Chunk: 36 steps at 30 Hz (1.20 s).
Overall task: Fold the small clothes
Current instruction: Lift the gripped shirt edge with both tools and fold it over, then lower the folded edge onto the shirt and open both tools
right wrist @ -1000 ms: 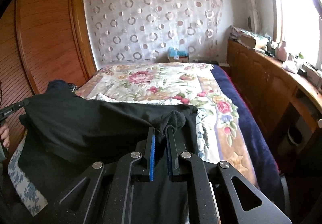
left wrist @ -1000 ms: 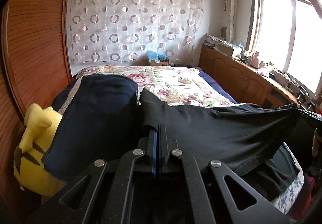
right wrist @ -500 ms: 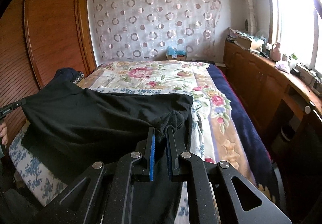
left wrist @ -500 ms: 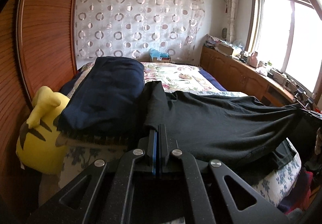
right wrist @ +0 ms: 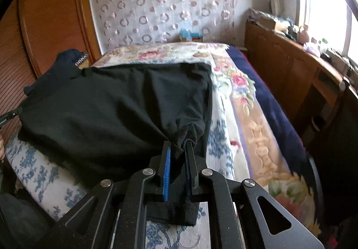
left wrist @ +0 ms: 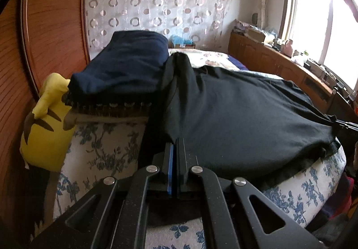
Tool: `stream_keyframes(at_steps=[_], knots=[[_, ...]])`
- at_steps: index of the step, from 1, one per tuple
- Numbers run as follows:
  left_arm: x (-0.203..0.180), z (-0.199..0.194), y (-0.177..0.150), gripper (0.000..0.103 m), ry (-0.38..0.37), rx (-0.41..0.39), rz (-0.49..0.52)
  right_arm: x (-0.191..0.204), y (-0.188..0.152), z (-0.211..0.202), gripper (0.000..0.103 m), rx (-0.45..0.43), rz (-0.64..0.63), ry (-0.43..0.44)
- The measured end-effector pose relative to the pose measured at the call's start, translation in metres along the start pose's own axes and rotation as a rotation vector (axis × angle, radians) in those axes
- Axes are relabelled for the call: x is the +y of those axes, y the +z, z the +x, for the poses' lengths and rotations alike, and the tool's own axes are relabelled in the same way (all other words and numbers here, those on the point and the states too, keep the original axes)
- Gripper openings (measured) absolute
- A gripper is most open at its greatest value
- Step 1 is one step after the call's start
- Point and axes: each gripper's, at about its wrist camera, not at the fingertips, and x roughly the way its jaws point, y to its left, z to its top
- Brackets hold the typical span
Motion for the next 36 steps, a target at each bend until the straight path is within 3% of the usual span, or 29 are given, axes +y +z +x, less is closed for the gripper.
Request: stream_keyframes(at_steps=[2, 4, 7, 9, 17, 24, 36], knots=[[-0.001, 0.000, -0.001, 0.009, 0.002, 0.005, 0.006, -0.002, 0.006, 0.002, 0.039, 0.002, 0.008, -0.033], [0.000, -0.002, -0.003, 0.023, -0.003, 0.002, 0.000, -0.004, 0.009, -0.003, 0.047, -0.018, 0.025, -0.046], [0.002, -0.006, -0.007, 0.042, -0.018, -0.008, -0.014, 0.001, 0.019, -0.008, 0.055, -0.051, 0.029, -0.058], [0.003, -0.008, -0.009, 0.045, -0.016, -0.013, -0.016, 0.009, 0.023, -0.006, 0.056, -0.065, 0.014, -0.056], [-0.004, -0.001, -0.020, 0.046, -0.027, 0.019, -0.008, 0.036, 0.015, 0.033, 0.056, -0.018, -0.019, -0.011], [-0.005, -0.009, -0.020, 0.046, -0.009, 0.029, -0.028, 0.021, 0.014, 0.037, 0.056, 0.033, 0.010, -0.025], [0.004, -0.018, -0.023, 0.046, 0.038, 0.018, -0.036, 0.026, 0.000, 0.026, 0.060, -0.033, 0.014, -0.012]])
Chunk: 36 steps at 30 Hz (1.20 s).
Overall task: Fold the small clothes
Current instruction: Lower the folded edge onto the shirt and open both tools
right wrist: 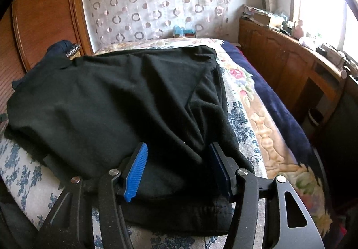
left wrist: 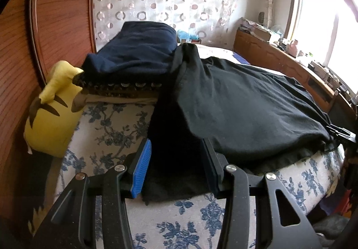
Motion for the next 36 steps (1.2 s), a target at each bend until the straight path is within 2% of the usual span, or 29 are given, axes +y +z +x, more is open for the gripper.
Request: stream_keyframes(at_steps=[1, 5, 7, 10, 12, 22, 36], knots=[[0.000, 0.000, 0.001, 0.046, 0.007, -0.004, 0.005, 0.000, -0.009, -0.002, 0.060, -0.004, -0.005, 0.001], [0.004, 0.001, 0.008, 0.047, 0.016, -0.013, 0.005, 0.003, -0.011, -0.001, 0.061, -0.003, -0.029, -0.014], [0.004, 0.002, 0.012, 0.052, 0.008, -0.009, 0.009, 0.005, -0.011, -0.001, 0.062, -0.001, -0.036, -0.020], [0.000, 0.007, 0.018, 0.071, -0.008, -0.009, 0.024, 0.005, -0.011, 0.001, 0.062, 0.000, -0.043, -0.024], [-0.002, 0.012, 0.023, 0.077, -0.014, -0.006, 0.029, 0.005, -0.011, 0.001, 0.063, 0.001, -0.044, -0.024], [-0.001, 0.048, 0.034, 0.077, 0.005, 0.100, 0.031, 0.005, -0.012, 0.000, 0.063, 0.000, -0.048, -0.027], [0.002, 0.065, 0.027, 0.077, -0.006, 0.167, 0.027, 0.004, -0.012, 0.000, 0.063, -0.006, -0.041, -0.022]])
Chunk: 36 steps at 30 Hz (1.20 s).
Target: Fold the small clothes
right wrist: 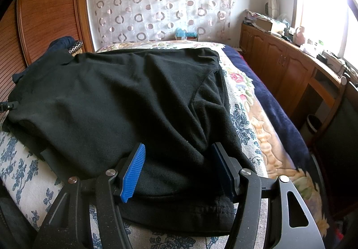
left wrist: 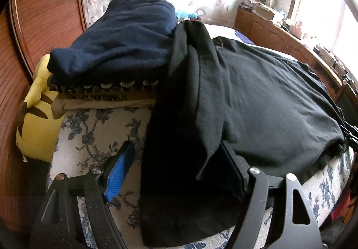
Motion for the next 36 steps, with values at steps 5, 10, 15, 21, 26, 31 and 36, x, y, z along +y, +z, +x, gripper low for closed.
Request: stream_keyframes(at_steps=[5, 10, 15, 21, 26, 31, 36], knots=[[0.003, 0.003, -0.001, 0.077, -0.009, 0.012, -0.010, 0.000, 0.000, 0.000, 0.063, -0.002, -0.001, -0.002], [0.002, 0.002, 0.001, 0.075, -0.089, 0.015, -0.012, -0.001, 0.000, 0.000, 0.064, -0.002, -0.003, 0.000], [-0.003, 0.002, 0.003, 0.045, -0.117, 0.017, 0.012, -0.001, 0.000, 0.000, 0.064, -0.002, -0.002, 0.002], [-0.010, -0.007, 0.006, 0.009, -0.143, -0.020, 0.041, -0.001, 0.000, 0.000, 0.065, -0.003, -0.001, 0.004], [-0.033, -0.035, 0.015, 0.008, -0.156, -0.108, 0.091, -0.003, -0.001, 0.000, 0.065, -0.003, -0.005, 0.004], [-0.040, -0.047, 0.029, 0.008, -0.161, -0.159, 0.096, -0.003, -0.001, 0.000, 0.065, -0.005, -0.002, 0.007], [-0.050, -0.053, 0.043, 0.008, -0.186, -0.184, 0.105, -0.004, -0.001, 0.000, 0.065, -0.006, -0.001, 0.009]])
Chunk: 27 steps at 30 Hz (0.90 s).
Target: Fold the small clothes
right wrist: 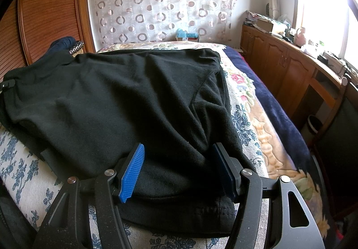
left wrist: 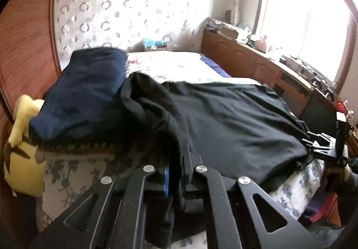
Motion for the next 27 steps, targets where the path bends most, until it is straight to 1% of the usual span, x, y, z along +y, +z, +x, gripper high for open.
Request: stream_keyframes(at_steps=[6, 10, 14, 18, 22, 27], knots=[[-0.032, 0.000, 0.030, 0.007, -0.057, -0.043, 0.058, -0.001, 0.000, 0.000, 0.065, -0.002, 0.002, 0.004], [-0.065, 0.004, 0.052, 0.007, -0.117, -0.061, 0.110, -0.003, -0.001, 0.000, 0.065, -0.005, 0.007, 0.010], [-0.096, 0.009, 0.068, 0.007, -0.165, -0.063, 0.162, -0.006, -0.001, 0.000, 0.065, -0.001, 0.011, 0.020], [-0.126, 0.018, 0.082, 0.007, -0.212, -0.055, 0.212, -0.007, 0.002, -0.002, 0.066, 0.029, 0.003, 0.033], [-0.154, 0.021, 0.092, 0.007, -0.251, -0.051, 0.258, -0.020, 0.007, -0.015, 0.065, 0.014, 0.058, 0.073], [-0.185, 0.018, 0.102, 0.007, -0.298, -0.055, 0.298, -0.031, 0.012, -0.030, 0.066, -0.017, 0.064, 0.062]])
